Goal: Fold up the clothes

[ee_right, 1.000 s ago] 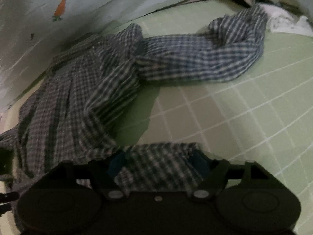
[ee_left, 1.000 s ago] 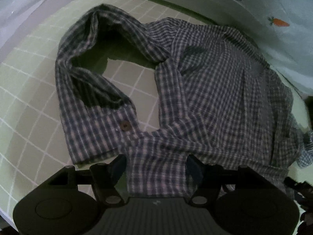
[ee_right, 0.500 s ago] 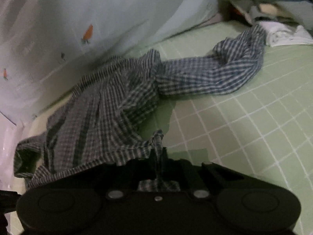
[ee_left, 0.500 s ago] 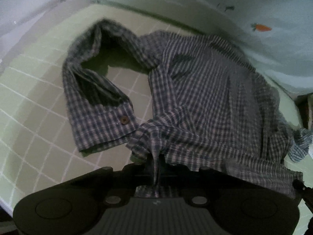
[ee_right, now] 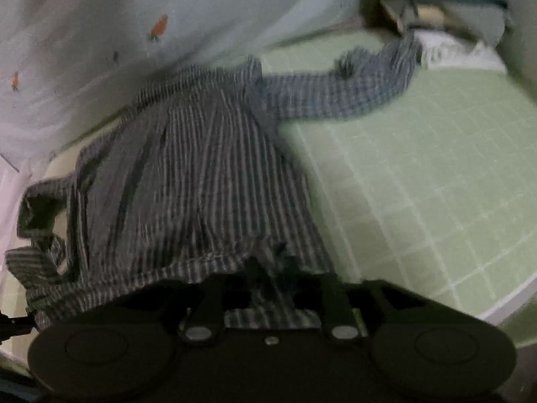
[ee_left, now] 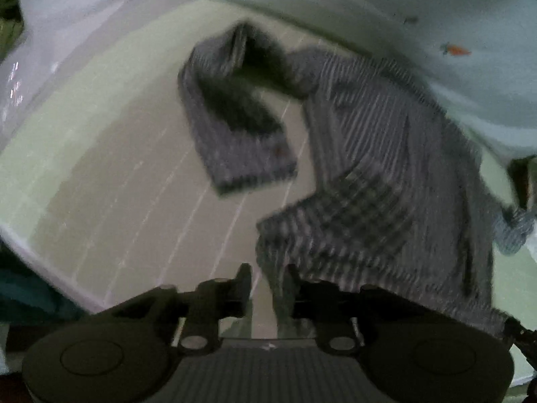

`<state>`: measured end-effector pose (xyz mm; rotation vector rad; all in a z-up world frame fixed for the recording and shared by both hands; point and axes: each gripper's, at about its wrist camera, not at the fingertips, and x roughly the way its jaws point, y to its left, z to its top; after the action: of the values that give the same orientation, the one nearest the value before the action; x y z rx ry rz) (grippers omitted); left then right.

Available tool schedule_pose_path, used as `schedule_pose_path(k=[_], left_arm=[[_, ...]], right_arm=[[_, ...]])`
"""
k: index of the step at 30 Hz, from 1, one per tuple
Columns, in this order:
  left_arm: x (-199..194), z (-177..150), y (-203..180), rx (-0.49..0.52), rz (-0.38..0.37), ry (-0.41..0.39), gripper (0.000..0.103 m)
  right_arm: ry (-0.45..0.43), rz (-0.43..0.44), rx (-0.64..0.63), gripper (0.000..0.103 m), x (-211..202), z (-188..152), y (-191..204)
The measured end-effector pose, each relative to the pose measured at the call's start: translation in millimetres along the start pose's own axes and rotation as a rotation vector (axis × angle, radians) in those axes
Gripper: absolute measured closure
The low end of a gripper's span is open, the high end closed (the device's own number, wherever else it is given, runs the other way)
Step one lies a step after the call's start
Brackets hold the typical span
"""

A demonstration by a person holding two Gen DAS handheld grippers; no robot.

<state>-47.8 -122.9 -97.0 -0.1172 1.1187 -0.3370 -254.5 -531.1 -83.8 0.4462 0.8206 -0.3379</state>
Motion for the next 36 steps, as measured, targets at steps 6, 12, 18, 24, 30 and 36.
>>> schedule_pose_path(k=[6, 12, 18, 24, 30, 36], left_arm=[[-1, 31, -18, 0.068, -0.040, -0.114, 0.030], [40, 57, -40, 0.105, -0.108, -0.012, 0.028], [57, 43, -56, 0.156, -0.126, 0.047, 0.064], [34, 22, -16, -0.003, -0.008, -0.009, 0.103], [12, 11, 30, -0.079, 0.100, -0.040, 0.097], [21, 24, -2, 0.021, 0.088, -0.063, 0.024]], right_arm=[[-0.079, -0.022, 0.074, 0.040, -2, 22, -4], [0.015, -0.059, 0.113, 0.030, 44, 40, -18], [0.085, -0.086, -0.032, 0.030, 80, 49, -15], [0.128, -0.042, -0.083, 0.100, 86, 45, -17], [0.108, -0.083, -0.139, 0.103, 75, 37, -25], [0.107, -0.094, -0.108, 0.074, 75, 38, -18]])
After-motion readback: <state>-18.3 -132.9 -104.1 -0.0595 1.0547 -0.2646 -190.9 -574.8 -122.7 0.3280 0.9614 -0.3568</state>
